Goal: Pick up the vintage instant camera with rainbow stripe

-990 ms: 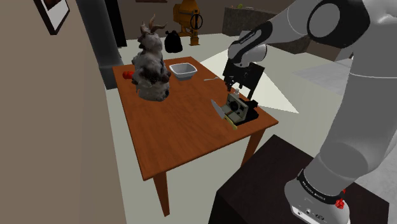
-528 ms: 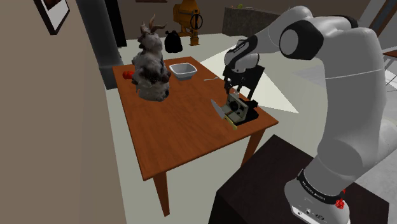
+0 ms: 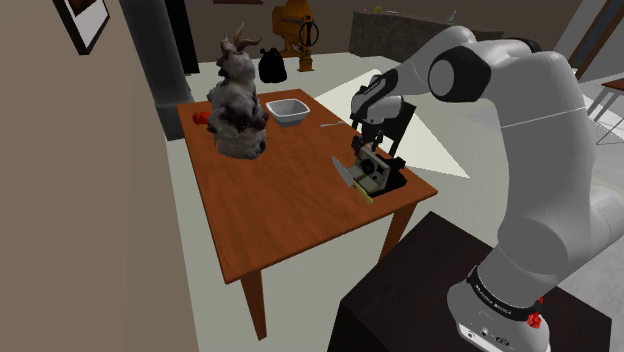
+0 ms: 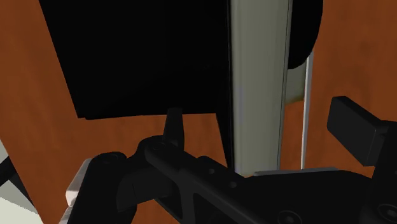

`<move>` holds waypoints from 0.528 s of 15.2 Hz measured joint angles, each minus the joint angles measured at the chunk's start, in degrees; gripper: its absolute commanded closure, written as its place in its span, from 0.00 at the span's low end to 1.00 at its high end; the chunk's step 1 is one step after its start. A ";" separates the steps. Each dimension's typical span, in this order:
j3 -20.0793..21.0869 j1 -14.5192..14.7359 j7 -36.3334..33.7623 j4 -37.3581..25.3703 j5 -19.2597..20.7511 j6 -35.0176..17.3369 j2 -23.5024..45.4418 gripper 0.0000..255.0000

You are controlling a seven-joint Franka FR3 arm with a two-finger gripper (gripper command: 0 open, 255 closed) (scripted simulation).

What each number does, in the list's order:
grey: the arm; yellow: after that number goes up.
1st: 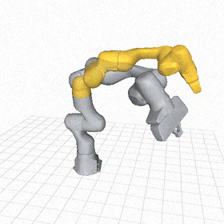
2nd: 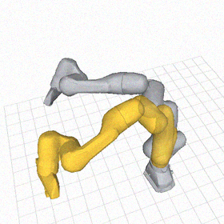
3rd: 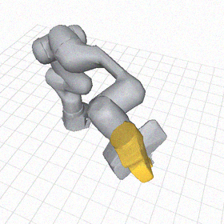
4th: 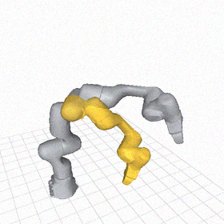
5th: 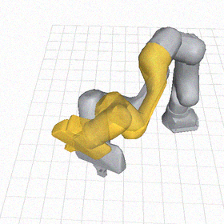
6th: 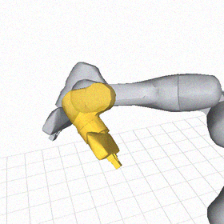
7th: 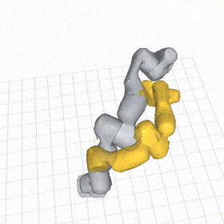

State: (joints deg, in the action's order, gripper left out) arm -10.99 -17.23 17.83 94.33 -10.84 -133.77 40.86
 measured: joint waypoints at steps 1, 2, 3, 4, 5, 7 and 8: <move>0.08 -0.01 -0.04 -0.21 -0.08 -0.29 0.51 0.00; 0.12 -0.01 -0.04 -0.30 -0.11 -0.44 0.75 1.00; 0.15 -0.03 -0.03 -0.39 -0.14 -0.50 0.89 1.00; 0.15 -0.04 -0.03 -0.46 -0.15 -0.51 0.91 1.00; 0.16 -0.05 -0.02 -0.46 -0.16 -0.52 0.92 1.00; 0.17 -0.06 -0.01 -0.51 -0.17 -0.49 0.94 1.00; 0.17 -0.06 0.00 -0.51 -0.17 -0.48 0.94 1.00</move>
State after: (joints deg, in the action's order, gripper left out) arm -10.82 -17.29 17.83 93.82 -11.01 -134.25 41.80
